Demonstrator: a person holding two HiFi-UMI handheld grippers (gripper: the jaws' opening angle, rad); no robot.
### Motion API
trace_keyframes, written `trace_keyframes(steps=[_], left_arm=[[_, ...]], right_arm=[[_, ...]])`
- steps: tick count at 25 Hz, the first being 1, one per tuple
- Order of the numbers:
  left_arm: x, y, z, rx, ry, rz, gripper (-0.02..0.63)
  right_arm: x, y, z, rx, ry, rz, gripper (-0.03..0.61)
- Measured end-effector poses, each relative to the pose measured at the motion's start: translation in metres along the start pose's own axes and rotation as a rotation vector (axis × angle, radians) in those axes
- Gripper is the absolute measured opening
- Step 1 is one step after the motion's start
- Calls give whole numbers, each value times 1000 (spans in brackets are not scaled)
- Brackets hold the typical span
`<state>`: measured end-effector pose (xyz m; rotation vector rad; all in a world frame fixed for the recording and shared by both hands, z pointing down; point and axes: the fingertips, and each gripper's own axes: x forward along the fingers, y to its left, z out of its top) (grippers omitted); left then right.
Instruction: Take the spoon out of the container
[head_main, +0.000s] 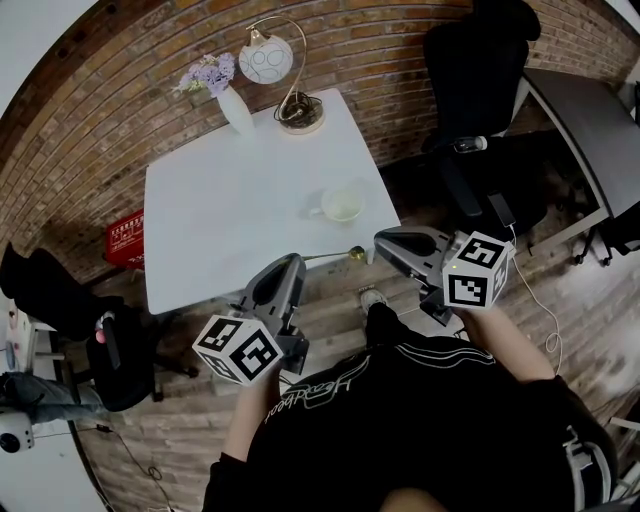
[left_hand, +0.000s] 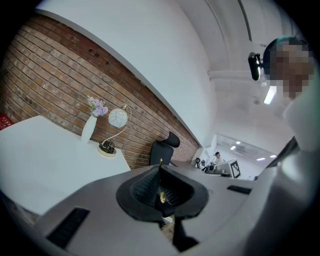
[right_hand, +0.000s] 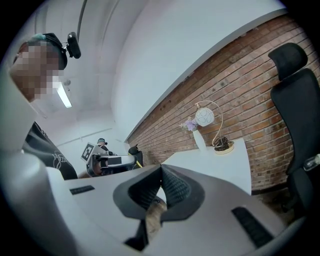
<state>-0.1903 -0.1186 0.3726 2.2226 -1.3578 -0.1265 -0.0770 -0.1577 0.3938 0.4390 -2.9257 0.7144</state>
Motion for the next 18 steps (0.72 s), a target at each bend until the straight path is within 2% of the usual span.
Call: trace_keyframes(steps=[18], left_arm=[[4, 0, 3, -8, -16, 9, 8]], right_arm=[[-3, -5, 0, 8, -1, -6, -3]])
